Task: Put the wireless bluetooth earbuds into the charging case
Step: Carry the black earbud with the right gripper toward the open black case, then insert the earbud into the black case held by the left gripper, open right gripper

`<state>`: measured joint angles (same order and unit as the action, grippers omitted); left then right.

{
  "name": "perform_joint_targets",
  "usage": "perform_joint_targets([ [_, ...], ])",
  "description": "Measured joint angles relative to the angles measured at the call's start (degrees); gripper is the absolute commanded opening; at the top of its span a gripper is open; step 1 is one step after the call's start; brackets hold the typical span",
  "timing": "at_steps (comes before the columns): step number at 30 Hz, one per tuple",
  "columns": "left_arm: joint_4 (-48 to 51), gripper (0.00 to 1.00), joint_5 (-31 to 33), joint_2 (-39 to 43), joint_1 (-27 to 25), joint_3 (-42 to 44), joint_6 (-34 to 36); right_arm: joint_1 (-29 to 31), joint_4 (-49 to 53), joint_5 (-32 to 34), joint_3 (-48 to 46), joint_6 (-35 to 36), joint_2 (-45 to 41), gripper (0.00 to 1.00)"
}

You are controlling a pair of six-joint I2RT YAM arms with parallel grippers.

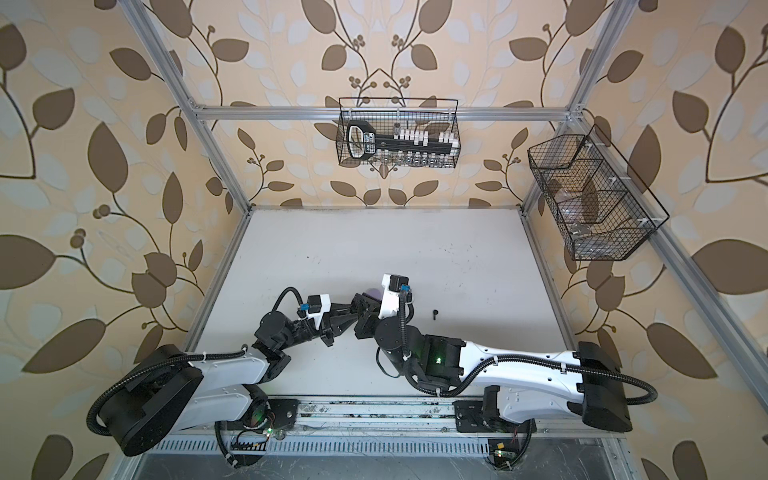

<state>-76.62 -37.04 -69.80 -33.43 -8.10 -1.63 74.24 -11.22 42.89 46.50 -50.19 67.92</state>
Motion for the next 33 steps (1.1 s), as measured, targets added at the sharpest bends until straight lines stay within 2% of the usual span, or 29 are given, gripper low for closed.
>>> perform_joint_targets([
  [33,0.13,0.0,0.2,0.33,0.09,0.74,-0.04,-0.52,-4.96,1.77,-1.29,-1.44,6.47,0.09],
])
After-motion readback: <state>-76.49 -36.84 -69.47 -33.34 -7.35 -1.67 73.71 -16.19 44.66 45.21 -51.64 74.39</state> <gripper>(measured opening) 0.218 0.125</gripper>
